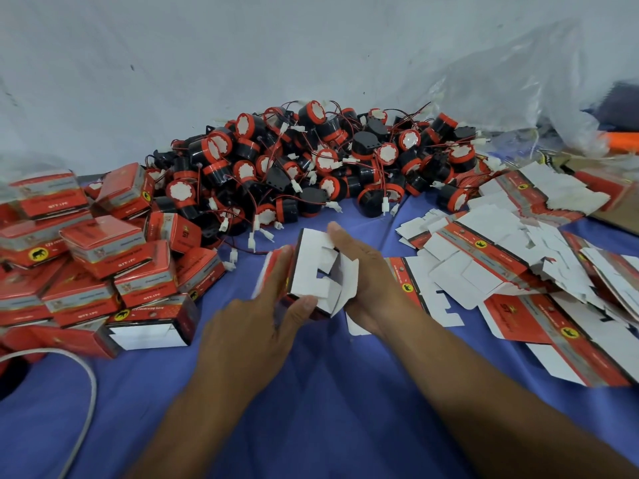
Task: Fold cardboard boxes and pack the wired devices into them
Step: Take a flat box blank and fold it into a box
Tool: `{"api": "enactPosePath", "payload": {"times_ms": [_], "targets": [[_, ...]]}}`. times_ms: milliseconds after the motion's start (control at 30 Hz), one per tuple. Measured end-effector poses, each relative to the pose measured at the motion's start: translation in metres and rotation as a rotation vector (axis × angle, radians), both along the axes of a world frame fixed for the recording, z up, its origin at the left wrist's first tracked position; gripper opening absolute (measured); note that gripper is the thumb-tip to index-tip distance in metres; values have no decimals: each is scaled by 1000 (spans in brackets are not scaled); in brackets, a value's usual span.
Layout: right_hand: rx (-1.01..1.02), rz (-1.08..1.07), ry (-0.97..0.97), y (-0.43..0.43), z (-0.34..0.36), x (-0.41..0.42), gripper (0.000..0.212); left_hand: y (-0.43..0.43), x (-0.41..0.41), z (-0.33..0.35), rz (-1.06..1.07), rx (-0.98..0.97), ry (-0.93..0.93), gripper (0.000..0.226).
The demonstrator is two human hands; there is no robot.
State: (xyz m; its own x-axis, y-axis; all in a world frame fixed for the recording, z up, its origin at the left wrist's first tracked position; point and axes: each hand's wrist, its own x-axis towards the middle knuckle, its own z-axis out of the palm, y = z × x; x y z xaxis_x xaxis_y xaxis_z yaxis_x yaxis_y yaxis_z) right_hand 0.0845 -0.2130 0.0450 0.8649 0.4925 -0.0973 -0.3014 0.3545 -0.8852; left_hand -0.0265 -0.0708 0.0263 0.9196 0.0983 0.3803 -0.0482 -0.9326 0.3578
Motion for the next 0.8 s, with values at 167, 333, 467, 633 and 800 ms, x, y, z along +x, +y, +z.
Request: {"api": "enactPosePath", "payload": {"times_ms": [167,333,467,633,800], "targets": [[-74,106,-66,4,-4,-6,62,-3,3,-5,119,121,-110,80],[-143,137,-128,3,0,-10,35,-6,9,-7,6,-130,-269,100],[-149,165,-221,4,-2,-13,48,-10,8,-4,-267,-130,-322,83],[-109,81,-188,5,-1,-11,59,-7,9,-1,-401,-78,-342,80],[-175,30,-277,8,-2,-13,61,-4,11,-4,-283,-67,-350,72]]}}
